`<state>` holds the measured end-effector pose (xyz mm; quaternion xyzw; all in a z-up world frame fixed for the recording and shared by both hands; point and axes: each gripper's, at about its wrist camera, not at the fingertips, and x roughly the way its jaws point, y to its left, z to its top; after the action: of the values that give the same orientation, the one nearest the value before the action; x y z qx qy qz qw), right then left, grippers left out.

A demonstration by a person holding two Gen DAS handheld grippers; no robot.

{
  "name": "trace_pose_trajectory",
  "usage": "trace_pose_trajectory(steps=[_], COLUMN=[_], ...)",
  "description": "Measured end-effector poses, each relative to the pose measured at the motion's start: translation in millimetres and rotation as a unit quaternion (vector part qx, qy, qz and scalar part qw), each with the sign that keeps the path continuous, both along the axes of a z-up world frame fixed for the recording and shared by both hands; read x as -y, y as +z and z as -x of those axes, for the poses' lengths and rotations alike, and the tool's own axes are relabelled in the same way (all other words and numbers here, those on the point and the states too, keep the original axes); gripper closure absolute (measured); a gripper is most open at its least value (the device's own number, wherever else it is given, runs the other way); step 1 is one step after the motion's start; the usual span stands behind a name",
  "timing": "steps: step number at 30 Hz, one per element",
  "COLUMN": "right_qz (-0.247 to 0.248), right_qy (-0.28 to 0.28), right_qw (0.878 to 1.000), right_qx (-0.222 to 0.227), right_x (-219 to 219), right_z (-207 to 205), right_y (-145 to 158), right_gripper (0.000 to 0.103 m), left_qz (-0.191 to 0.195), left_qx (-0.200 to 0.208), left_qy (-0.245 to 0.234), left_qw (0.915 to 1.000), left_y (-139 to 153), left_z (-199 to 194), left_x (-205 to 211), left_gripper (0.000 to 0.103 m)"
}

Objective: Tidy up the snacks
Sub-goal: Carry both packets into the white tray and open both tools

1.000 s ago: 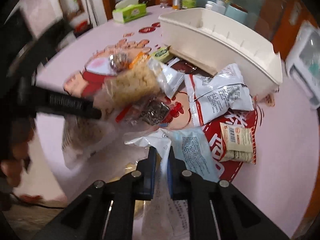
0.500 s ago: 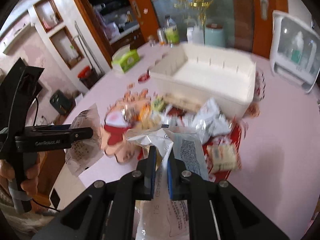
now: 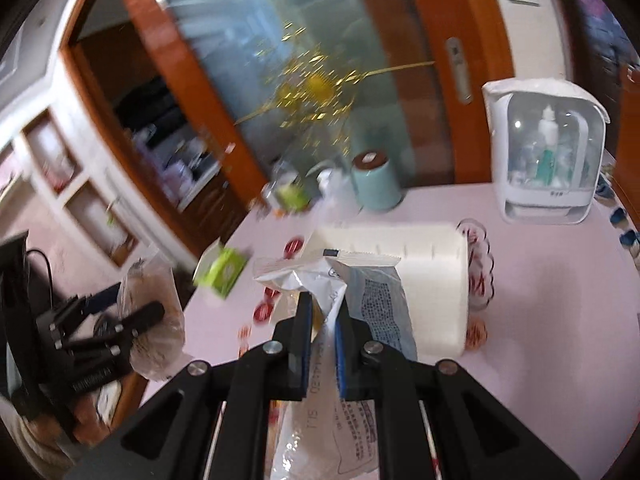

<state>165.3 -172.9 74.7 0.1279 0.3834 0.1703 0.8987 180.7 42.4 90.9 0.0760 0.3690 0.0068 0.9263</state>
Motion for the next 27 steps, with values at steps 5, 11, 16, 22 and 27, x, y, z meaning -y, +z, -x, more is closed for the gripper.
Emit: trace_pose_trajectory(steps=[5, 11, 16, 22, 27], right_qz=[0.009, 0.034, 0.046, 0.05, 0.084], right_qy=[-0.043, -0.078, -0.098, -0.136, -0.142], right_qw=[0.999, 0.995, 0.992, 0.985, 0.981], right_qx=[-0.017, -0.056, -0.072, -0.089, -0.106], right_x=[-9.1, -21.5, -24.2, -17.1, -15.3], right_z=[-53.6, -100.2, -115.8, -110.8, -93.7], right_y=[-19.3, -58.8, -75.9, -81.6, -87.5], right_gripper=[0.093, 0.087, 0.056, 0.047, 0.047], left_qz=[0.037, 0.048, 0.039, 0.045, 0.05], left_qx=[-0.041, -0.088, -0.104, -0.101, -0.088], left_qy=[-0.027, -0.051, -0.076, -0.102, -0.111], left_qw=[0.9981, 0.9937, 0.9909, 0.9886, 0.9886], left_y=[-27.6, -81.6, -107.8, -115.0, -109.8], left_z=[-64.6, -119.9, -137.9, -137.1, -124.1], left_x=[1.1, 0.7, 6.8, 8.6, 4.1], left_gripper=[0.031, 0.027, 0.019, 0.011, 0.01])
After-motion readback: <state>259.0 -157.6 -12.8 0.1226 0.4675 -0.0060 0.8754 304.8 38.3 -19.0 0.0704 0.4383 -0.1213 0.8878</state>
